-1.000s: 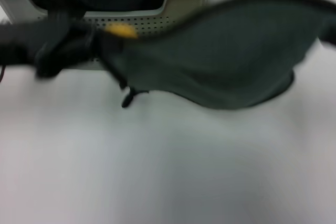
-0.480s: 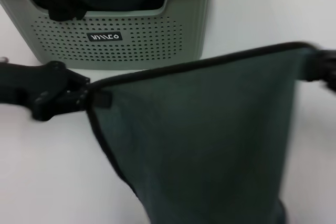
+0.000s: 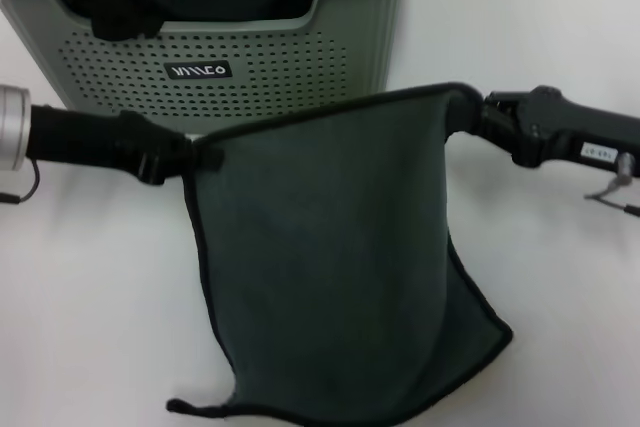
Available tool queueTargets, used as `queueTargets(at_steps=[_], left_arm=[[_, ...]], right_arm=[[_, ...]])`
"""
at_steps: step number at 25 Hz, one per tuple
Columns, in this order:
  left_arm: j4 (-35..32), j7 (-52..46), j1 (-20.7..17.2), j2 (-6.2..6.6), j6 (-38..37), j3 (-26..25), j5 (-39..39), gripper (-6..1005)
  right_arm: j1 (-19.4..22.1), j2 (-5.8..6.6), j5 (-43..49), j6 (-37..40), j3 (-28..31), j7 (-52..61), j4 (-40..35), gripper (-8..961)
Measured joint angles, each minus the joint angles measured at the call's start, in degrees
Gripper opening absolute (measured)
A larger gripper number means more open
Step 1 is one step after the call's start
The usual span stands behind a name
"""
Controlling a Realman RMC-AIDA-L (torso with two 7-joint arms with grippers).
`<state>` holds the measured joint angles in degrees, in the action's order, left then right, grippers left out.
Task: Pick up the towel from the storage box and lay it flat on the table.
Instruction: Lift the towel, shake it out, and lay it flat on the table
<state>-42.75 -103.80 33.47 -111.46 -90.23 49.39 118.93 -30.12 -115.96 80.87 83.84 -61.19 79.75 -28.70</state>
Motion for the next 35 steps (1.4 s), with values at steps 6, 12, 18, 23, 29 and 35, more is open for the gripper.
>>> queueTargets(at_steps=[6,12,18,23,29,35], left_arm=[[-1.23,0.05,0.11,-1.27,6.94,-0.37,-0.18,25],[-2.02,0.07,0.92,-2.28,9.63,-0.02,2.85,25],[-2.04,0.03,1.16,-3.04,10.18,0.03,4.02,26],[-2.07,0.05,0.94,-3.11,10.58,-0.19,4.06,27],[-1.98,0.11,0.69,-3.14,11.19,-0.35,3.84,27],[-2.07,-0.05,0.39,-3.18,11.22,-1.02,2.81,83]], right_arm=[[-1.09,0.05,0.33,-7.08,-1.58,-0.07,-0.35,163],[-3.99,-0.12,0.28,-13.75,-8.53,1.29,-0.2,166],[-5.48,-0.18,0.0,-17.25,-11.87,2.55,-0.27,168],[-5.34,-0.21,-0.12,-17.7,-11.74,3.05,-0.28,170],[-4.75,-0.02,-1.0,-16.84,-11.62,4.19,-0.34,172],[-4.02,0.3,-1.0,-17.42,-11.05,7.49,-0.71,175]])
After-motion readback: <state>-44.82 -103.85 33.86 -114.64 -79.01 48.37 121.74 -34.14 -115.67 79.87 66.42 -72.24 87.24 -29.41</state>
